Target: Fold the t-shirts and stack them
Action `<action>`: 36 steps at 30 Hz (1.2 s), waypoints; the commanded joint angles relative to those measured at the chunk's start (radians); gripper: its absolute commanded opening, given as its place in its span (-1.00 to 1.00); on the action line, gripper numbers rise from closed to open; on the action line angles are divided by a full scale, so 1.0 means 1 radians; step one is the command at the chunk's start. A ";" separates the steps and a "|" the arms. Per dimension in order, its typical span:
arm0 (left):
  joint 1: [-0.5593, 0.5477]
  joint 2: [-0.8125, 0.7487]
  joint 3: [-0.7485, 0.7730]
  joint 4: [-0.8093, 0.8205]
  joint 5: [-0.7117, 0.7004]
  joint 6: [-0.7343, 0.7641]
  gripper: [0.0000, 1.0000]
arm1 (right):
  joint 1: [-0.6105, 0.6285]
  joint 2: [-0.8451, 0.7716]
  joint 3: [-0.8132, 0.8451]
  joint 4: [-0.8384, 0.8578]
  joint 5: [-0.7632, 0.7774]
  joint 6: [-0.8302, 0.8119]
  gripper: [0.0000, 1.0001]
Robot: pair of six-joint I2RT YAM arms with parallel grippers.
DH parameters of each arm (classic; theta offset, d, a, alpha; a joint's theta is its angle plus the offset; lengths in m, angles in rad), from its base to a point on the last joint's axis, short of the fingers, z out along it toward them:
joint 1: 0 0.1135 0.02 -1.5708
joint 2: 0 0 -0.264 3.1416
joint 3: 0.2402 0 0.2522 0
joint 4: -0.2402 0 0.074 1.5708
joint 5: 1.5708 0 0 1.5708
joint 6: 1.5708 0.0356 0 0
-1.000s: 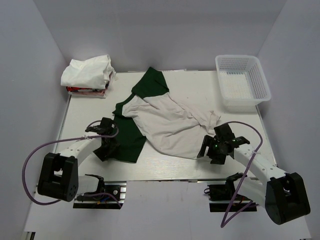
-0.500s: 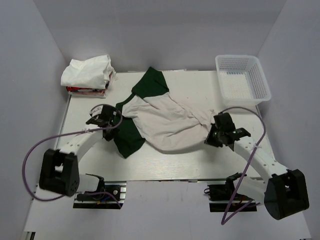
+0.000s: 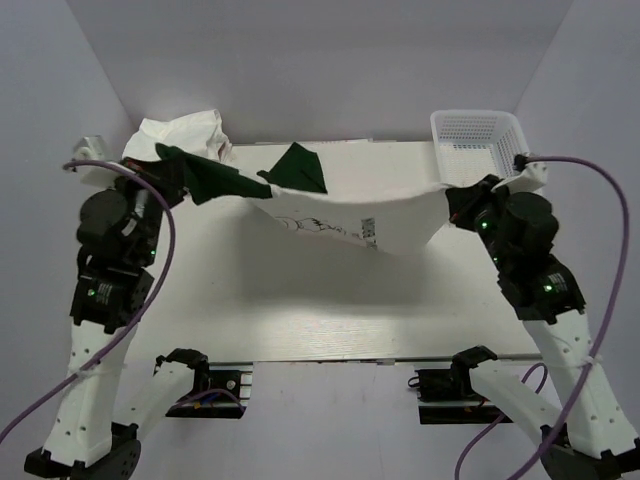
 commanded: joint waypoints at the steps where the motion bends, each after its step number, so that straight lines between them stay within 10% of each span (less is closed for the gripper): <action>1: 0.011 -0.023 0.141 0.034 -0.035 0.076 -1.00 | 0.001 -0.026 0.181 -0.010 0.051 -0.086 -1.00; 20: 0.020 0.075 0.974 -0.034 0.006 0.291 -1.00 | -0.004 -0.129 0.701 -0.023 -0.109 -0.192 -1.00; 36: 0.023 0.595 0.681 0.162 -0.144 0.354 -1.00 | -0.009 0.249 0.304 0.153 0.113 -0.146 -1.00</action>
